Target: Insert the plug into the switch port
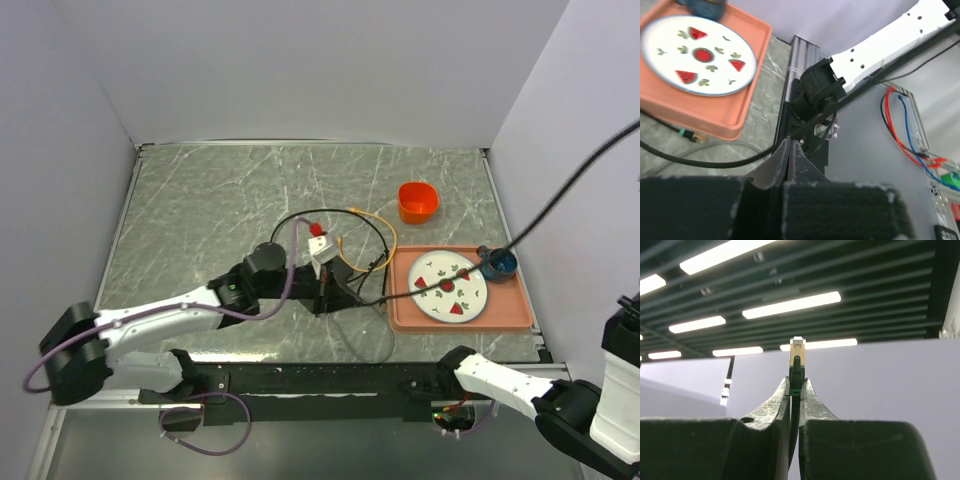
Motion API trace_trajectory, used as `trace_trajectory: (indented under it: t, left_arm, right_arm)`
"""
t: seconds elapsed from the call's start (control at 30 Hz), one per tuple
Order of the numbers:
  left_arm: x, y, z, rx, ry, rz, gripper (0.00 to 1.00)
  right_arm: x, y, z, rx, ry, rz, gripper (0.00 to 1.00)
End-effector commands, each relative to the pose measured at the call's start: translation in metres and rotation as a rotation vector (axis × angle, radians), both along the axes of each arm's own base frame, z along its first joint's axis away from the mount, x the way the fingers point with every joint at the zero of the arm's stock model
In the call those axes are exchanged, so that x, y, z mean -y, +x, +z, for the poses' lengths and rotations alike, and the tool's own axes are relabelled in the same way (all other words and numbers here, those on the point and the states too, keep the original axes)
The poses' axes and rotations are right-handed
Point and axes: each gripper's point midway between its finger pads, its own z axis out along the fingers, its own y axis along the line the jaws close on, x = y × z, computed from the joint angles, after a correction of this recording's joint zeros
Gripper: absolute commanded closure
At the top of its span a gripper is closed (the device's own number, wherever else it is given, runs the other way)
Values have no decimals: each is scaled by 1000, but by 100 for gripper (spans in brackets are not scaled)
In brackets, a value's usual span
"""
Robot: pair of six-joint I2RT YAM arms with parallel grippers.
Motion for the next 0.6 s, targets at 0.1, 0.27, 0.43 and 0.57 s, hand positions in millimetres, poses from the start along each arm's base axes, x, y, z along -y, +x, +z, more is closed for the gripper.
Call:
trace_trajectory:
  t: [0.1,0.27,0.43,0.57]
  left_arm:
    - [-28,-36,32,80,-44,-70,99]
    - [-4,-75,25,80,-3,-125,99]
    - [20,-9,2,12,-31,272,99]
    - [12,51,7,-15,-182,604,99]
  right_arm:
    - [-16,44,-21,-103,-54,-91,100]
    - [-34,79,-45,-182,-86,-99,100]
    - [-44,86,-60,-202,-90,-46,100]
    - [-46,79,-72,-227,-89,21,100]
